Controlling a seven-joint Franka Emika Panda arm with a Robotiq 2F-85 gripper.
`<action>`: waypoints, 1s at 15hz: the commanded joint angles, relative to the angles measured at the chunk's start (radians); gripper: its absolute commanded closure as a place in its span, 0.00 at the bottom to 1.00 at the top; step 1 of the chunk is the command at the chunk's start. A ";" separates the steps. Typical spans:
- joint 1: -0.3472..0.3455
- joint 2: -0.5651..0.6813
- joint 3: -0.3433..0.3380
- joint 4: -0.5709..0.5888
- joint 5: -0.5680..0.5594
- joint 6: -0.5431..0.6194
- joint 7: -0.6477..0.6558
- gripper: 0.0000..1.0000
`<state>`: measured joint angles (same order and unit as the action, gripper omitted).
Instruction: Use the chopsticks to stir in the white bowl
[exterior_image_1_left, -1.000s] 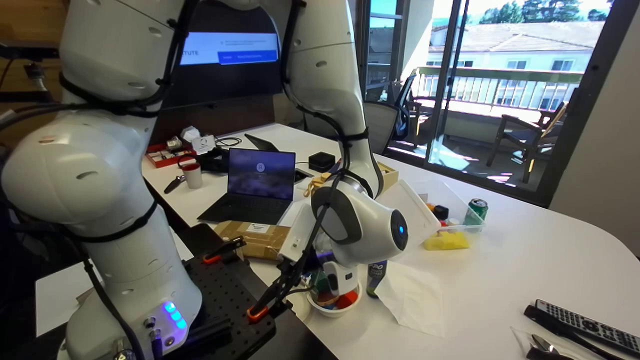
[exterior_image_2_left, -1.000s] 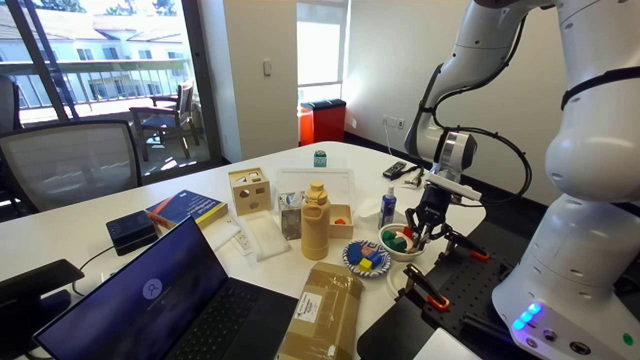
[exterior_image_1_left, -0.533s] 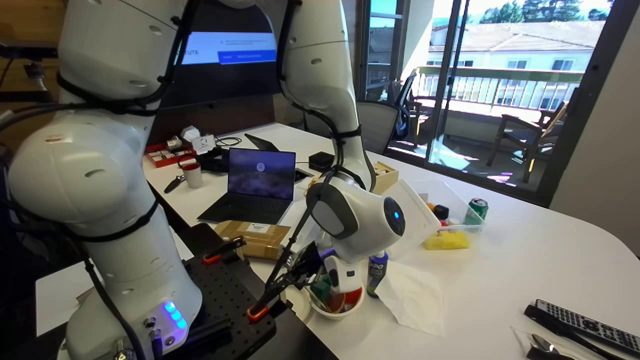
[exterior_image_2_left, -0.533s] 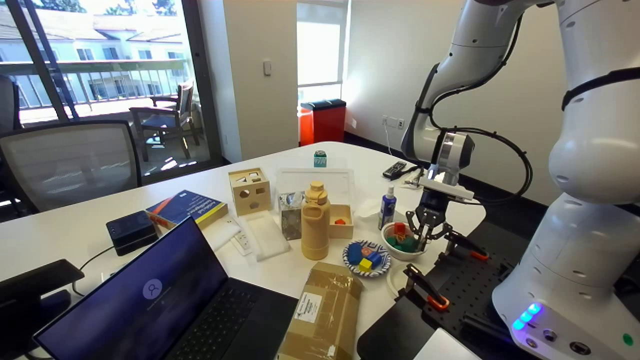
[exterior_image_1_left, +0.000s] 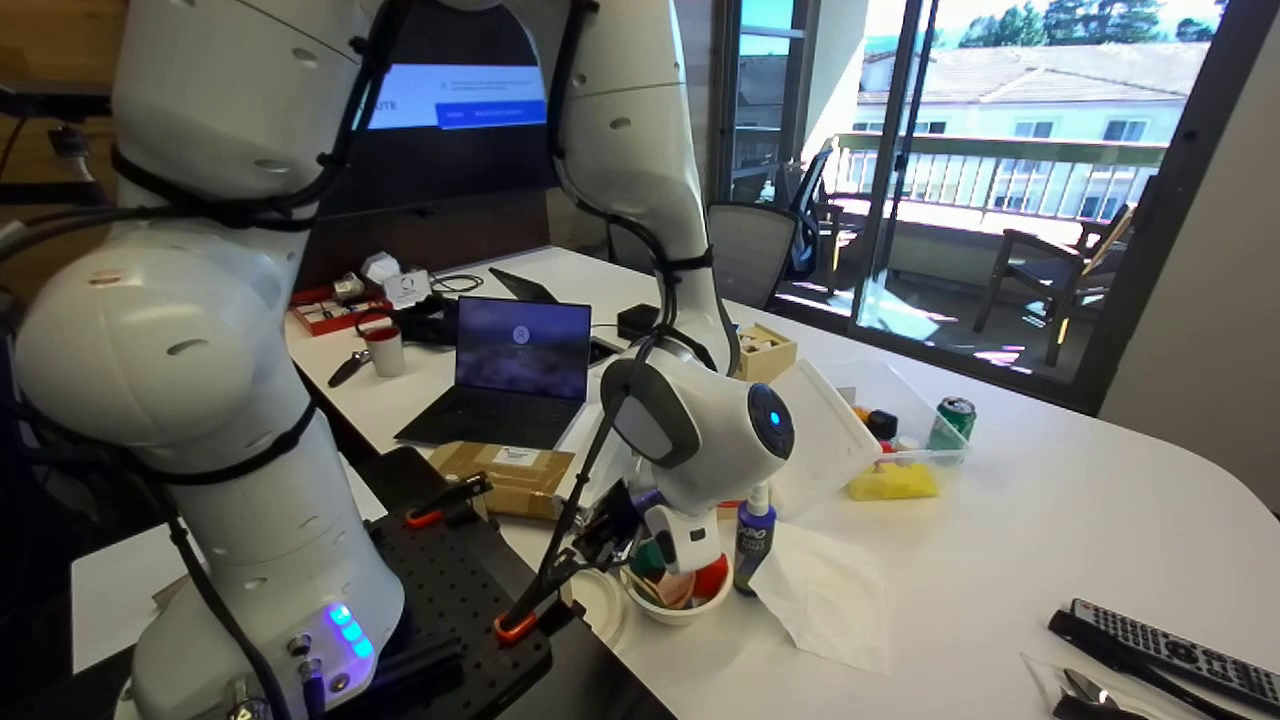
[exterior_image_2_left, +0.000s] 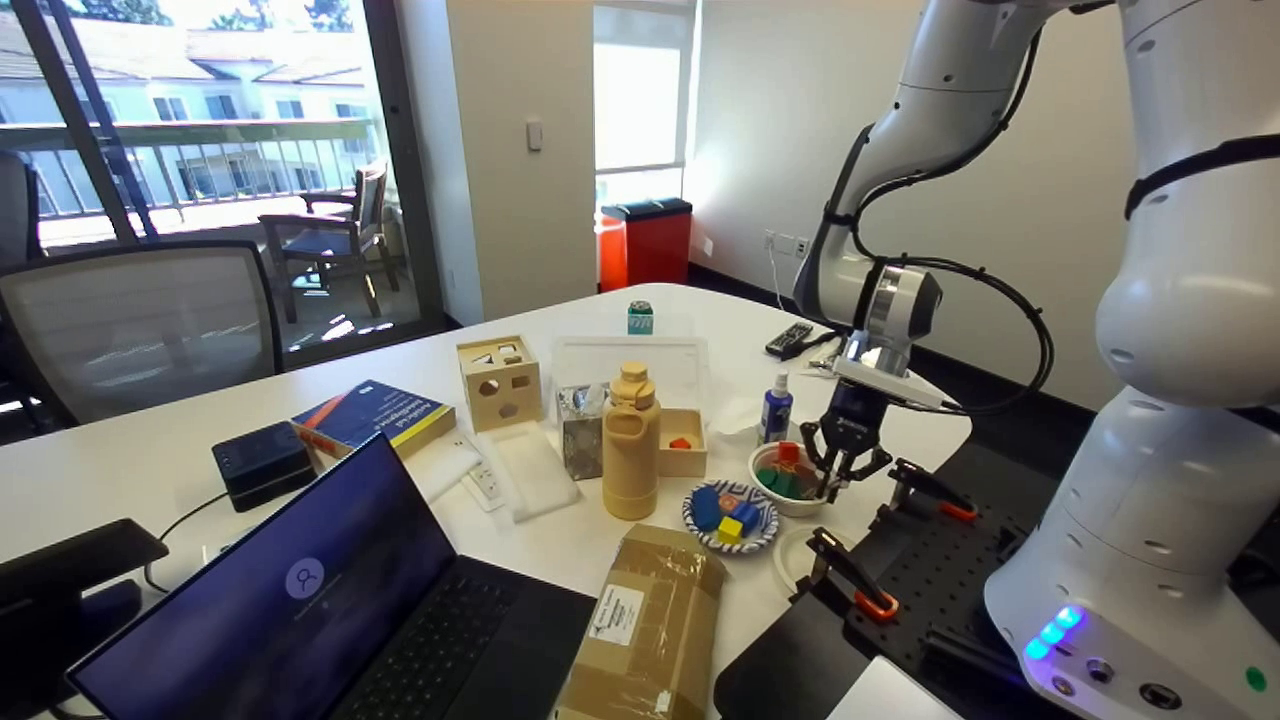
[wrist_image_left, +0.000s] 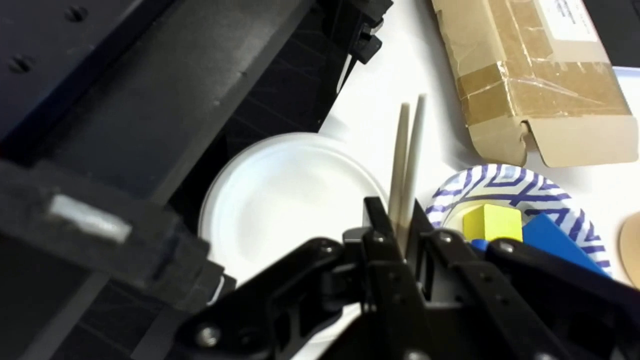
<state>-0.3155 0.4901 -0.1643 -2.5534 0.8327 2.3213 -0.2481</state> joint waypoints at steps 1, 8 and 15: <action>-0.041 -0.025 0.008 -0.010 0.011 -0.088 -0.071 0.97; 0.010 -0.023 -0.034 -0.022 -0.050 -0.085 0.048 0.97; 0.047 -0.059 0.000 -0.071 -0.003 0.152 0.067 0.97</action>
<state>-0.2751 0.4787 -0.1775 -2.5845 0.8113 2.4090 -0.1853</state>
